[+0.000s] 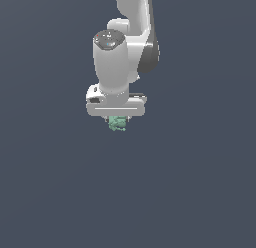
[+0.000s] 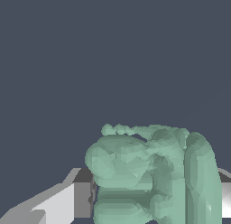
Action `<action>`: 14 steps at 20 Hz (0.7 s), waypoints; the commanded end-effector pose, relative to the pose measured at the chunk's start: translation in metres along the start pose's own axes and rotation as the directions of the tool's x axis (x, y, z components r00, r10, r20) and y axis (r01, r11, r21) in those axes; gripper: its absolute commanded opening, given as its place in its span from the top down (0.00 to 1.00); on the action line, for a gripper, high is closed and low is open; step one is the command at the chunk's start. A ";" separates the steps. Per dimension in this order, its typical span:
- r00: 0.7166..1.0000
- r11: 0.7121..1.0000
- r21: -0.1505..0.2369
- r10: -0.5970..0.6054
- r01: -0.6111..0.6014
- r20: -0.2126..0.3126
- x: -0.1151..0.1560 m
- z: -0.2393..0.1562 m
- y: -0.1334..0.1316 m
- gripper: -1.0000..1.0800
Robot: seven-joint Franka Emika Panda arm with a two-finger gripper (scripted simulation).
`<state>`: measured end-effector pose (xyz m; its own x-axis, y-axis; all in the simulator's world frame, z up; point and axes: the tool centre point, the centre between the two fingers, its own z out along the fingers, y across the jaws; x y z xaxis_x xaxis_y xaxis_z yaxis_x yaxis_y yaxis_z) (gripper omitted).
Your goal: Pick up the object and move it to a goal position.
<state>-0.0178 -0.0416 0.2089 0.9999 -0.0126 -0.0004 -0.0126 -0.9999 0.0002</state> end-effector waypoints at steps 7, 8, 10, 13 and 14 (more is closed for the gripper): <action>1.000 1.000 -0.001 0.000 0.000 0.000 -0.034 -0.073 -0.030 1.00; 1.000 1.000 -0.001 0.000 0.000 0.000 -0.037 -0.080 -0.033 1.00; 1.000 1.000 -0.001 0.000 0.000 0.000 -0.042 -0.093 -0.038 1.00; 1.000 1.000 -0.001 0.000 0.000 0.000 -0.049 -0.109 -0.045 1.00; 1.000 1.000 -0.001 0.000 0.000 0.000 -0.050 -0.113 -0.046 1.00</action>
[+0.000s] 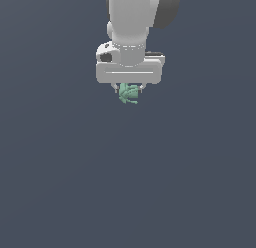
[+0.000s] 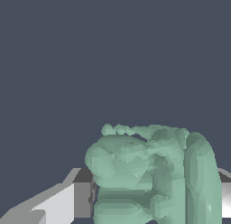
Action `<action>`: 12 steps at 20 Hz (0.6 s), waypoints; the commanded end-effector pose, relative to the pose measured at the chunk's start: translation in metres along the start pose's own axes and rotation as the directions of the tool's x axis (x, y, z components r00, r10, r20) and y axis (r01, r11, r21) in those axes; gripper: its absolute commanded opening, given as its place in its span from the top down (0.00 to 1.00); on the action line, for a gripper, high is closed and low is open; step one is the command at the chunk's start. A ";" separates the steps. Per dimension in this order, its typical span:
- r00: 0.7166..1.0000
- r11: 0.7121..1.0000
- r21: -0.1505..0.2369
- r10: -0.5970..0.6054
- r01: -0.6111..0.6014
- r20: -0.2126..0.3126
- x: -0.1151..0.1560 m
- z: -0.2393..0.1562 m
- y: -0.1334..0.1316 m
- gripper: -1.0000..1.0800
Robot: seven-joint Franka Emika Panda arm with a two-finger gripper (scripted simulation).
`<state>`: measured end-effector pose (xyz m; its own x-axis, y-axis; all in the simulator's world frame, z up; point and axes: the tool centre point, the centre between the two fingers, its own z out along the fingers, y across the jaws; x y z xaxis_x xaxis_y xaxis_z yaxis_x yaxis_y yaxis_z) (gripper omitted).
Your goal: Pick up the object and move it to a goal position.
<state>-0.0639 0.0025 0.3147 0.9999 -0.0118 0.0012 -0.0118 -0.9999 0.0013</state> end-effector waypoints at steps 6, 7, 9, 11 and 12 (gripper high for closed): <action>1.000 1.000 0.001 0.001 -0.001 0.001 -0.008 -0.021 -0.008 1.00; 1.000 1.000 0.001 0.001 -0.001 0.001 -0.008 -0.021 -0.009 1.00; 1.000 1.000 0.001 0.001 -0.001 0.001 -0.007 -0.020 -0.008 1.00; 1.000 1.000 0.001 0.001 -0.001 0.001 -0.006 -0.018 -0.007 1.00; 1.000 1.000 0.001 0.001 -0.001 0.001 -0.006 -0.017 -0.007 1.00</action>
